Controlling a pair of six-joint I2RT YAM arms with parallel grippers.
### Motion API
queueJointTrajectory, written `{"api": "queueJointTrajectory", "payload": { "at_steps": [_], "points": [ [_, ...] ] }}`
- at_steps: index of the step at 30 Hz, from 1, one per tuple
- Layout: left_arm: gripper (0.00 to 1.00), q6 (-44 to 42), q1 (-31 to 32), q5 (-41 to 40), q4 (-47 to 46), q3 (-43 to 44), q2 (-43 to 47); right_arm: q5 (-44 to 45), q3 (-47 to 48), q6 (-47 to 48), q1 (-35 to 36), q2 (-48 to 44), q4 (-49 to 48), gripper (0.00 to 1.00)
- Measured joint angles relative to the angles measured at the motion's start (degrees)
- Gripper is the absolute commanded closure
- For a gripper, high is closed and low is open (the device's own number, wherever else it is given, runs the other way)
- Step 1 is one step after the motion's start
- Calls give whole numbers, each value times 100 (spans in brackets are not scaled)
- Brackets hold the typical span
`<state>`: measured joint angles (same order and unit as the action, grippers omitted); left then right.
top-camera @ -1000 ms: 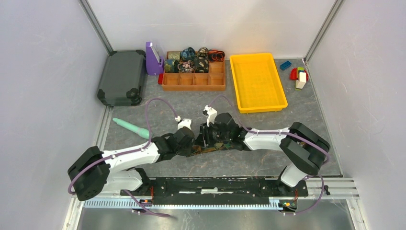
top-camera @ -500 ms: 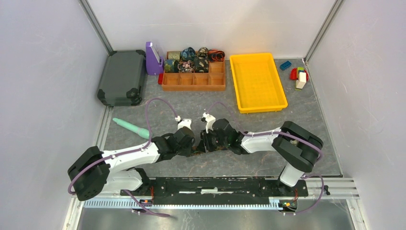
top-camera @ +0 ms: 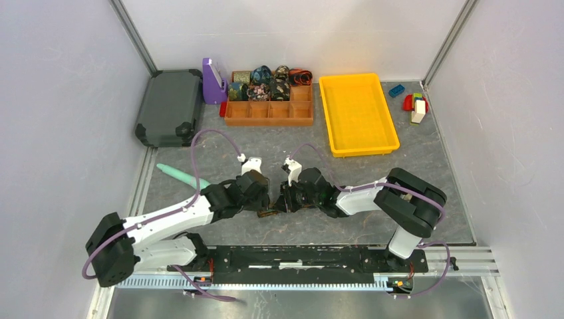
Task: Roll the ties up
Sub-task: Roll the tie at the center of the board.
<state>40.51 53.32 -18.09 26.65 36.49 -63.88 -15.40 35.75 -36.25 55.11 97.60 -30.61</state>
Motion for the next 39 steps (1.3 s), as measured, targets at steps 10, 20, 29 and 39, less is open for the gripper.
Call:
{"api": "queueJointTrajectory", "payload": {
  "at_steps": [10, 20, 29, 39],
  "points": [
    [41, 518, 0, -153, 299, -647, 1252, -2, -57, -37, -4, 66, -210, 76],
    [44, 1593, 0, -81, -459, -2092, 2623, -15, -114, -66, -4, 76, -321, 77],
    [45, 2645, -22, -79, -1056, -2653, 2964, -17, -118, -85, -4, 76, -326, 78],
    [54, 3322, -103, 66, -1366, -2916, 2833, -17, -127, -98, -4, 76, -339, 78]
  ]
}}
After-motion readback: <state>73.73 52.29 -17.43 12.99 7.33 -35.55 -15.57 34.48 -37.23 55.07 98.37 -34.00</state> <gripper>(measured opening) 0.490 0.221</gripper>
